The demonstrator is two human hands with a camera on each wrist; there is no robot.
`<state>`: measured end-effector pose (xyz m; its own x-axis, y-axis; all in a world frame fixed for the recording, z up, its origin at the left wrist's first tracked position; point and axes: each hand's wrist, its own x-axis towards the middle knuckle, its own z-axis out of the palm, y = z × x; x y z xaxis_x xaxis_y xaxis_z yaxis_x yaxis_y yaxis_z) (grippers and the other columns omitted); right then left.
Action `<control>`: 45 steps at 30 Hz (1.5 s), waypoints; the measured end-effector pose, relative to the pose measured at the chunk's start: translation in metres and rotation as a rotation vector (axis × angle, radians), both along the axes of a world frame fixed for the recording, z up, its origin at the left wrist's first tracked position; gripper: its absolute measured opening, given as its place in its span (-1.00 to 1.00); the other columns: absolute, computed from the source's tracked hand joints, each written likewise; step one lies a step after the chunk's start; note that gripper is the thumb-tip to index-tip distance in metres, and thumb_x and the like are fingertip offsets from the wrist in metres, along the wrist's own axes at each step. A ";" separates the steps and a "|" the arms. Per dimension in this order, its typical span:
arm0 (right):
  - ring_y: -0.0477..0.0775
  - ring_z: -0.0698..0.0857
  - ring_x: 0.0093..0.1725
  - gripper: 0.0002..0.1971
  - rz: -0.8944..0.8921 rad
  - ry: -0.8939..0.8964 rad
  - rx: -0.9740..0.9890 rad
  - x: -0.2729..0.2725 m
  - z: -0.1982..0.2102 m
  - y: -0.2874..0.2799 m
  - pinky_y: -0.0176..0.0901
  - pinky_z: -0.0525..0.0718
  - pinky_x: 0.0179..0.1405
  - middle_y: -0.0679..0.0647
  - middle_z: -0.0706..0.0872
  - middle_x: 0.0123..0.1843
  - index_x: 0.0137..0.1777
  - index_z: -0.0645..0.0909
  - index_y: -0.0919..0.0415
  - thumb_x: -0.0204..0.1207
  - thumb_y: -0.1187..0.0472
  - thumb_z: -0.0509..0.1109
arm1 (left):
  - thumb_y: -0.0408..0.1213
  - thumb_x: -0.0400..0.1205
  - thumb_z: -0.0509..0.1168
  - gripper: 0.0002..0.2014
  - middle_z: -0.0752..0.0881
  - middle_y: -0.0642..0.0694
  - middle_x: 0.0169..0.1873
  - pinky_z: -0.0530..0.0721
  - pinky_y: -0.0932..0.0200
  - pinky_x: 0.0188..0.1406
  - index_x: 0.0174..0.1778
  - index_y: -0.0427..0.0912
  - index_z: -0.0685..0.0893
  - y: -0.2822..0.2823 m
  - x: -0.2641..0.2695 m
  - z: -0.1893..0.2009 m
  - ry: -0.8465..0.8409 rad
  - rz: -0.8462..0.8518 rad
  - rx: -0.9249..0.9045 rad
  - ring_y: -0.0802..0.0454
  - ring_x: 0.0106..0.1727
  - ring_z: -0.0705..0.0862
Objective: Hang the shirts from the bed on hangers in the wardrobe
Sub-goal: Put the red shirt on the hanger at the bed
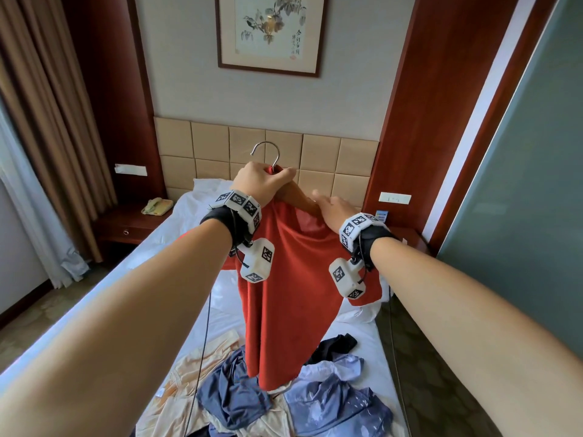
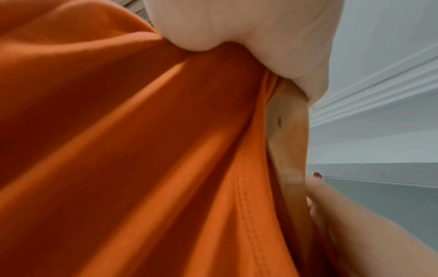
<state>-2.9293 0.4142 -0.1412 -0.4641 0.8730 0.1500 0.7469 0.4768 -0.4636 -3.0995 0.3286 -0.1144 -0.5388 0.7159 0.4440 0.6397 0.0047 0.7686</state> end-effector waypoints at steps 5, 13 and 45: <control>0.20 0.69 0.24 -0.39 0.259 0.104 -0.012 -0.002 -0.002 -0.008 0.19 0.55 0.35 -0.02 0.75 0.17 0.21 0.52 -0.34 0.45 -0.61 -0.12 | 0.37 0.31 0.35 -0.43 0.81 -0.09 -0.33 0.76 0.01 -0.19 -0.25 -0.13 0.82 0.000 -0.003 -0.002 -0.041 -0.011 -0.019 -0.01 -0.22 0.78; 0.25 0.70 -0.02 -0.85 0.227 0.005 0.269 -0.011 0.008 -0.024 -0.05 0.54 -0.16 0.05 0.73 -0.05 0.04 0.56 -0.03 0.48 0.09 0.37 | 0.49 0.23 0.30 -0.32 0.84 -0.07 -0.26 0.78 -0.08 0.00 -0.18 -0.08 0.85 -0.005 0.006 -0.002 -0.070 -0.086 -0.049 0.00 -0.15 0.81; 0.23 0.71 0.14 -0.61 -0.293 0.363 0.282 -0.022 0.002 -0.022 0.27 0.41 0.34 0.03 0.78 0.02 0.10 0.46 0.05 0.50 -0.19 0.43 | -0.13 0.78 0.11 -0.58 0.68 -0.38 0.27 0.43 0.15 -0.02 0.29 -0.39 0.67 -0.054 -0.057 -0.034 -0.087 0.146 -0.440 -0.29 0.26 0.64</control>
<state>-2.9509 0.3926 -0.1394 -0.0820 0.8605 0.5027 0.6826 0.4160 -0.6007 -3.1566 0.2742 -0.1489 -0.6694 0.7401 0.0638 0.5413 0.4272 0.7242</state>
